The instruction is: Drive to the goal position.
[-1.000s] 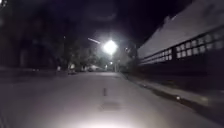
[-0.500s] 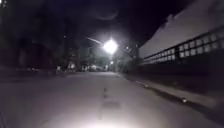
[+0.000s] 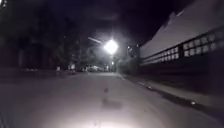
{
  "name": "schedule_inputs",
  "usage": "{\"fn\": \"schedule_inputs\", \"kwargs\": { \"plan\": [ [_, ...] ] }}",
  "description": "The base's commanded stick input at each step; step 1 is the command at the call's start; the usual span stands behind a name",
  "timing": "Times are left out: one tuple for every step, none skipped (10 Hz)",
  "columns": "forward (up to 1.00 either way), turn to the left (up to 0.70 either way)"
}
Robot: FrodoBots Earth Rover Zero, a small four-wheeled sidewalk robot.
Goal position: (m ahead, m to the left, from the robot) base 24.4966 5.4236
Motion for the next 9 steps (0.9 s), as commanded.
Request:
{"fn": "schedule_inputs", "kwargs": {
  "plan": [
    [0.5,0.0],
    [0.5,0.0],
    [0.5,0.0],
    [0.5,0.0],
    [0.5,0.0],
    [0.5,0.0],
    [0.5,0.0],
    [0.5,0.0],
    [0.5,0.0]
  ]
}}
